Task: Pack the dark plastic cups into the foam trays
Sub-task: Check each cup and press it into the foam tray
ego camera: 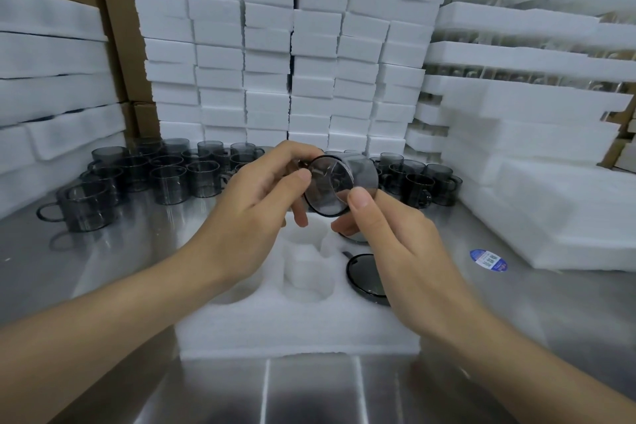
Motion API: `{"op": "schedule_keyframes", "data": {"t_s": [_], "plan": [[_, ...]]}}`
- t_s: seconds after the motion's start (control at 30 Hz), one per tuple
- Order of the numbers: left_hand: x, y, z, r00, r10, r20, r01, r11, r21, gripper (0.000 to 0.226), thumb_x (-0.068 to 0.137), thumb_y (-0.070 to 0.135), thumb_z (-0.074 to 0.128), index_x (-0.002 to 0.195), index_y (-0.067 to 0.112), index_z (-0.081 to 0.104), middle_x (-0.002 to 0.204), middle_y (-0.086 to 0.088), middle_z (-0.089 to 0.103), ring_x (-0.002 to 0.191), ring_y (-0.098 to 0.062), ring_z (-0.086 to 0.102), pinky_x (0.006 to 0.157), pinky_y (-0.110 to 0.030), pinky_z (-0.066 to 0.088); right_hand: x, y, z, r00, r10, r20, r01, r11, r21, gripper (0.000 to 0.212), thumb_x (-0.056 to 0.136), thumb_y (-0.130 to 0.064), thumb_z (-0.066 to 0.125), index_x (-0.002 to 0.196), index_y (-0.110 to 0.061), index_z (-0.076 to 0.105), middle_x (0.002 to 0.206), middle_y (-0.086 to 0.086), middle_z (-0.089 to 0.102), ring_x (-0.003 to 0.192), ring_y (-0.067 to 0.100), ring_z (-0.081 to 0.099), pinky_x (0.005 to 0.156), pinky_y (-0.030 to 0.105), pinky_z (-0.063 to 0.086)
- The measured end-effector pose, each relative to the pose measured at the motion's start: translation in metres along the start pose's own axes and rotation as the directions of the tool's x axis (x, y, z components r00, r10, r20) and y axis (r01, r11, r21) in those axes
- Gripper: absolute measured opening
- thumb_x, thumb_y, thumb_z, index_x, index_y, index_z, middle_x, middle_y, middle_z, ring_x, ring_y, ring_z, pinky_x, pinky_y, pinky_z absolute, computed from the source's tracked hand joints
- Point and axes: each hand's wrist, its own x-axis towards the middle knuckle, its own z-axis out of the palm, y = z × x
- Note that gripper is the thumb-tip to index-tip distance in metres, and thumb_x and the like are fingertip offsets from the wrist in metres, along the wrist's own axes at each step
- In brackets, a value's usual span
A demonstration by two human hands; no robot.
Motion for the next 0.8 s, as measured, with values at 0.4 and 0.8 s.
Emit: {"op": "schedule_keyframes", "data": {"t_s": [0.4, 0.8], "plan": [[0.0000, 0.0002, 0.0008, 0.999, -0.030, 0.042, 0.029, 0.999, 0.031, 0.029, 0.104, 0.036, 0.042, 0.115, 0.036, 0.069, 0.089, 0.009, 0.074, 0.079, -0.023, 0.068, 0.071, -0.038, 0.046, 0.0007, 0.0014, 0.0029, 0.999, -0.039, 0.004, 0.039, 0.999, -0.013, 0.018, 0.095, -0.049, 0.058, 0.105, -0.037, 0.069, 0.100, -0.025, 0.074, 0.102, 0.001, 0.068, 0.079, 0.010, 0.047], [0.0003, 0.0000, 0.0013, 0.994, -0.088, 0.070, 0.084, 0.995, 0.054, 0.032, 0.106, 0.043, 0.039, 0.115, 0.032, 0.068, 0.096, -0.001, 0.074, 0.078, -0.024, 0.069, 0.072, -0.040, 0.047, -0.0003, 0.0014, 0.0007, 0.999, -0.033, 0.043, 0.036, 0.997, -0.067, 0.025, 0.094, -0.058, 0.059, 0.104, -0.038, 0.071, 0.095, -0.024, 0.076, 0.095, 0.000, 0.071, 0.079, 0.010, 0.048]]}}
